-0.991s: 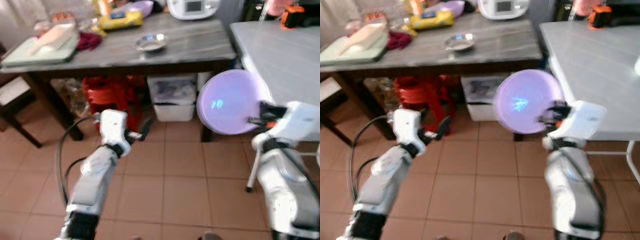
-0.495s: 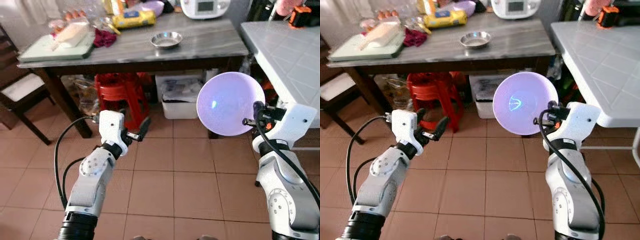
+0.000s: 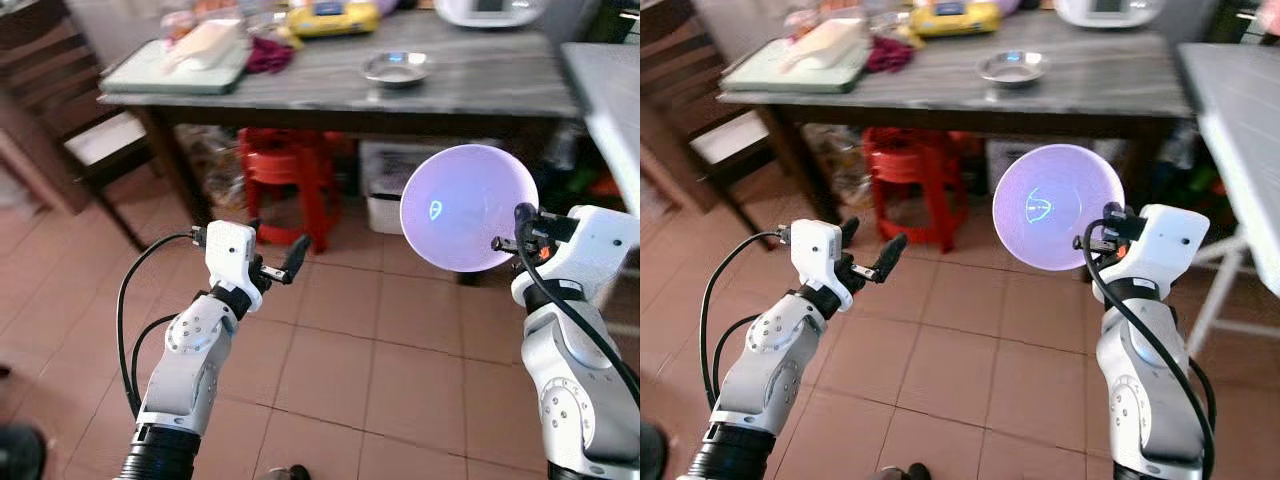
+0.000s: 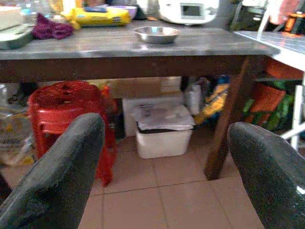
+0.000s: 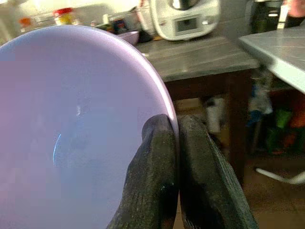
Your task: Setting the table
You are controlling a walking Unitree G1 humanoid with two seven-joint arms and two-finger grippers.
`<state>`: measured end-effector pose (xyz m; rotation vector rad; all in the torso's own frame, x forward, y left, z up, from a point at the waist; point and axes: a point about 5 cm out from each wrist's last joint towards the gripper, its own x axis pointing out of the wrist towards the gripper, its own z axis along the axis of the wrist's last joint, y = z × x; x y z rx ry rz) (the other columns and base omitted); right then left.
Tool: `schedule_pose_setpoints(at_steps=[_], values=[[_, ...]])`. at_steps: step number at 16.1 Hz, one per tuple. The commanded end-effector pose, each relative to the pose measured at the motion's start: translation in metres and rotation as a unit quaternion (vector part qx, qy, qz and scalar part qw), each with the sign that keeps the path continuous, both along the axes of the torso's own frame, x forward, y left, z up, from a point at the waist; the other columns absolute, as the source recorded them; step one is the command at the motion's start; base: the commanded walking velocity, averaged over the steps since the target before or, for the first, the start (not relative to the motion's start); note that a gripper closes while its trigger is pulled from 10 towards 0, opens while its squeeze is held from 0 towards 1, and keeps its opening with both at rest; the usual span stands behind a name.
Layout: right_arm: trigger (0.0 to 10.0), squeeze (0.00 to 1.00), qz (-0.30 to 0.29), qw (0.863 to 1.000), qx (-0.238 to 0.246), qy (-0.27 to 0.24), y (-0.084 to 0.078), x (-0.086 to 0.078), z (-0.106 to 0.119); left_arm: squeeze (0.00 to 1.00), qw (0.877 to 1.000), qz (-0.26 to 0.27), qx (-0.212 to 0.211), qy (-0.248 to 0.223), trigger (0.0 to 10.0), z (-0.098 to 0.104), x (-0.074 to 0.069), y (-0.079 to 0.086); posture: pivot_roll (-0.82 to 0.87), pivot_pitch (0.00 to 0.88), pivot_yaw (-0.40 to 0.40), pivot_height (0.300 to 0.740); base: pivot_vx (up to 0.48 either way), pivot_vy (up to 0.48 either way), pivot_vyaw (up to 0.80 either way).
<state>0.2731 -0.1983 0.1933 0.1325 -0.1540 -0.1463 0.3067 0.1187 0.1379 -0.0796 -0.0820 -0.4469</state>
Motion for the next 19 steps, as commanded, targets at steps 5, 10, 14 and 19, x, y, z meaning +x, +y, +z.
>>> schedule_pose_setpoints(at_steps=[5,10,14,19], values=[[10.0,0.0,0.002,1.0,-0.001,-0.012,0.002,-0.002,0.005,0.0,1.0,0.003,0.003,-0.004,10.0,0.002,0.0,0.004,-0.19,0.123,0.109,0.74,0.302,0.0,0.64],[10.0,0.0,0.002,1.0,-0.001,-0.012,0.002,-0.002,0.005,0.0,1.0,0.003,0.003,-0.004,10.0,0.002,0.0,0.004,-0.19,0.123,0.109,0.74,0.304,0.0,0.64],[10.0,0.0,-0.002,1.0,0.001,-0.015,0.002,-0.002,0.006,0.0,1.0,-0.013,-0.003,0.001,10.0,0.001,-0.002,-0.003,-0.2,0.121,0.112,0.74,0.313,0.0,0.28],[10.0,0.0,0.005,1.0,0.0,-0.011,0.005,-0.001,0.003,0.0,1.0,-0.007,-0.003,0.02,10.0,-0.005,-0.003,-0.005,-0.19,0.12,0.105,0.74,0.0,0.0,0.0]])
